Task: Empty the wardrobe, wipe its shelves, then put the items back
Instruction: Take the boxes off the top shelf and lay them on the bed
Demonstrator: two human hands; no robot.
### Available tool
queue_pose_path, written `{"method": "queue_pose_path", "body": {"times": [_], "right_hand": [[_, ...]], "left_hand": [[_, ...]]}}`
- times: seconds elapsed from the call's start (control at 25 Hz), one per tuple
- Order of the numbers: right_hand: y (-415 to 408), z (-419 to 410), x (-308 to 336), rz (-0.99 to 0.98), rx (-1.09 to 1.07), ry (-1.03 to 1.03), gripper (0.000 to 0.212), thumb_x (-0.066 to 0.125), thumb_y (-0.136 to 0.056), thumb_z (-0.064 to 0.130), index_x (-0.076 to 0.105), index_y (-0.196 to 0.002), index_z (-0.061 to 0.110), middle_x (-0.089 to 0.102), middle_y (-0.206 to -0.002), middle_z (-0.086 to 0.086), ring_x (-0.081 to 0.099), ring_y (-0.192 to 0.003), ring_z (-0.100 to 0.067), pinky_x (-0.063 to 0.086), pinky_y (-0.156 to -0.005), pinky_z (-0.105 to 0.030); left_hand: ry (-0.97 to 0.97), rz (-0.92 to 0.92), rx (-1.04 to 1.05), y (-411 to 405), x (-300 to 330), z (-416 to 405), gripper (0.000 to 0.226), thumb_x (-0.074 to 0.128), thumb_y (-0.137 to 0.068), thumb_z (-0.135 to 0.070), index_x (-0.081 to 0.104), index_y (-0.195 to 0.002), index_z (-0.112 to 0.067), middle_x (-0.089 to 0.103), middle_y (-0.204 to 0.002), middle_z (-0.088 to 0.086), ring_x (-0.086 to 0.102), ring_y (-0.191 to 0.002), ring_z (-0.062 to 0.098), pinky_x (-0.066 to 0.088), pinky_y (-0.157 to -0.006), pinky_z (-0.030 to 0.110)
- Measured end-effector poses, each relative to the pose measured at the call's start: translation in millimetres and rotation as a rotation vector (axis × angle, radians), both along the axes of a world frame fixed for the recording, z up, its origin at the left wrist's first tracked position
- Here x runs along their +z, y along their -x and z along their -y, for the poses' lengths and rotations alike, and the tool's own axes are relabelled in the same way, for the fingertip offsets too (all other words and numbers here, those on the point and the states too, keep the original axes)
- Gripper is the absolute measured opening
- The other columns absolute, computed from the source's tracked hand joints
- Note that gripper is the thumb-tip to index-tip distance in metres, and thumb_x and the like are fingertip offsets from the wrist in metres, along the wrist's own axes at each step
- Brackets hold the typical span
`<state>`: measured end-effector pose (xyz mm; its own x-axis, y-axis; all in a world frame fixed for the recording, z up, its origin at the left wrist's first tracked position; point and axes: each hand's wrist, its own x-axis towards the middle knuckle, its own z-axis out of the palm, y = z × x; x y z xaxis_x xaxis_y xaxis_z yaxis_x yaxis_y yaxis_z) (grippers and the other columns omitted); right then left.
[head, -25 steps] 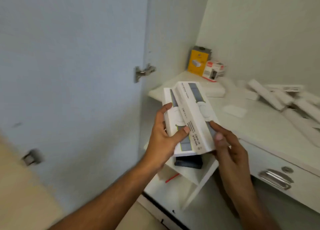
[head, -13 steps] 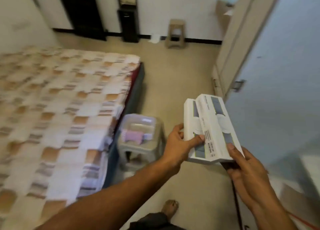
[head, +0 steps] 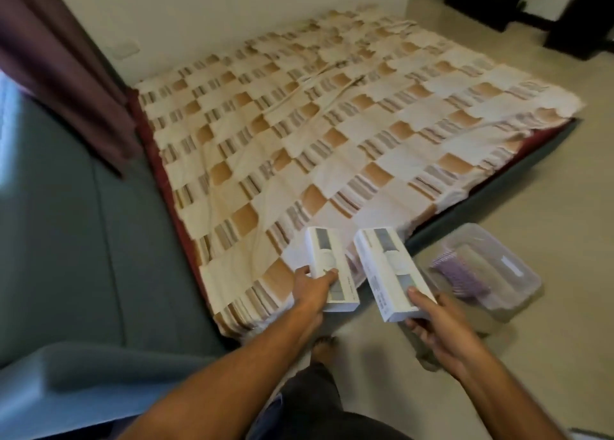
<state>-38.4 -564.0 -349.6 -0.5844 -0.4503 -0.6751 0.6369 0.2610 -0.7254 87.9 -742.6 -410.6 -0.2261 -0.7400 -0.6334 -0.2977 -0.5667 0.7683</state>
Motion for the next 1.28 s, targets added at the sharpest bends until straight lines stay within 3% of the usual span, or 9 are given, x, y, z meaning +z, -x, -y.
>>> {"method": "queue_pose_path", "body": {"times": [0.24, 0.36, 0.52, 0.64, 0.8, 0.92, 1.04, 1.16, 1.28], "right_hand": [[-22.1, 166.3, -103.5, 0.077, 0.377, -0.117, 0.039, 0.072, -0.089, 0.008, 0.054, -0.124, 0.012, 0.066, -0.116, -0.013, 0.070, -0.095, -0.025, 0.060, -0.063, -0.030], [-52.2, 234.9, -166.3, 0.107, 0.532, -0.148, 0.045, 0.073, -0.088, 0.005, 0.052, -0.128, 0.011, 0.067, -0.112, -0.015, 0.070, -0.094, -0.027, 0.062, -0.068, -0.036], [-95.0, 300.4, -246.9, 0.114, 0.659, -0.164, 0.045, 0.075, -0.086, 0.006, 0.050, -0.122, 0.017, 0.064, -0.118, -0.013, 0.069, -0.100, -0.027, 0.061, -0.072, -0.037], [-118.7, 326.0, -305.9, 0.036, 0.689, -0.186, 0.048, 0.082, -0.079, 0.018, 0.052, -0.116, 0.021, 0.066, -0.116, -0.010, 0.070, -0.099, -0.026, 0.061, -0.081, -0.048], [-135.1, 333.9, -356.9, -0.120, 0.776, -0.242, 0.048, 0.083, -0.078, 0.025, 0.055, -0.115, 0.015, 0.067, -0.112, -0.006, 0.068, -0.100, -0.025, 0.061, -0.082, -0.044], [-143.3, 340.7, -366.7, -0.340, 0.946, -0.304, 0.051, 0.085, -0.075, 0.035, 0.057, -0.115, 0.019, 0.066, -0.110, 0.000, 0.067, -0.095, -0.022, 0.060, -0.082, -0.043], [-139.5, 345.9, -352.3, -0.392, 0.986, -0.367, 0.061, 0.083, -0.077, 0.040, 0.055, -0.124, 0.014, 0.061, -0.118, -0.003, 0.058, -0.104, -0.022, 0.051, -0.089, -0.037], [-105.6, 343.5, -306.1, -0.372, 0.931, -0.341, 0.037, 0.073, -0.087, 0.036, 0.059, -0.112, 0.013, 0.063, -0.104, 0.000, 0.057, -0.092, -0.017, 0.042, -0.079, -0.027], [-58.0, 315.6, -247.8, -0.511, 0.789, -0.212, 0.014, 0.068, -0.091, 0.029, 0.063, -0.090, 0.016, 0.067, -0.088, 0.001, 0.063, -0.081, -0.014, 0.045, -0.070, -0.025]], "left_hand": [[0.010, 0.257, 0.267, -67.3, -84.1, 105.5, 0.055, 0.081, -0.083, -0.016, 0.054, -0.130, -0.010, 0.065, -0.119, 0.008, 0.064, -0.098, 0.025, 0.055, -0.081, 0.032], [-0.026, 0.391, 0.395, -107.4, -131.0, 151.8, 0.060, 0.082, -0.080, -0.016, 0.054, -0.133, -0.010, 0.066, -0.123, 0.014, 0.065, -0.104, 0.032, 0.057, -0.091, 0.043], [-0.035, 0.490, 0.396, -154.4, -191.0, 197.9, 0.059, 0.080, -0.082, -0.009, 0.053, -0.134, -0.005, 0.064, -0.126, 0.013, 0.064, -0.108, 0.030, 0.054, -0.095, 0.041], [-0.061, 0.491, 0.369, -175.1, -224.3, 218.9, 0.056, 0.076, -0.087, -0.008, 0.052, -0.137, -0.007, 0.062, -0.119, 0.004, 0.062, -0.105, 0.022, 0.052, -0.090, 0.033], [-0.112, 0.565, 0.335, -184.4, -266.4, 224.1, 0.051, 0.073, -0.090, -0.015, 0.053, -0.137, -0.013, 0.061, -0.122, 0.000, 0.062, -0.109, 0.023, 0.054, -0.094, 0.038], [-0.076, 0.735, 0.273, -184.5, -277.3, 222.2, 0.050, 0.071, -0.091, -0.024, 0.055, -0.137, -0.013, 0.056, -0.127, 0.013, 0.061, -0.113, 0.030, 0.053, -0.098, 0.043], [0.017, 0.846, 0.254, -176.1, -257.5, 224.4, 0.047, 0.068, -0.093, -0.024, 0.052, -0.135, -0.009, 0.050, -0.130, 0.015, 0.057, -0.115, 0.033, 0.051, -0.097, 0.042], [0.259, 0.815, 0.223, -157.6, -221.1, 231.5, 0.034, 0.065, -0.093, -0.019, 0.057, -0.125, -0.011, 0.056, -0.118, 0.013, 0.059, -0.104, 0.028, 0.051, -0.093, 0.043], [0.483, 0.681, 0.055, -115.7, -179.1, 228.9, 0.018, 0.066, -0.091, -0.019, 0.062, -0.109, -0.016, 0.059, -0.095, 0.007, 0.058, -0.079, 0.019, 0.053, -0.079, 0.041]]}}
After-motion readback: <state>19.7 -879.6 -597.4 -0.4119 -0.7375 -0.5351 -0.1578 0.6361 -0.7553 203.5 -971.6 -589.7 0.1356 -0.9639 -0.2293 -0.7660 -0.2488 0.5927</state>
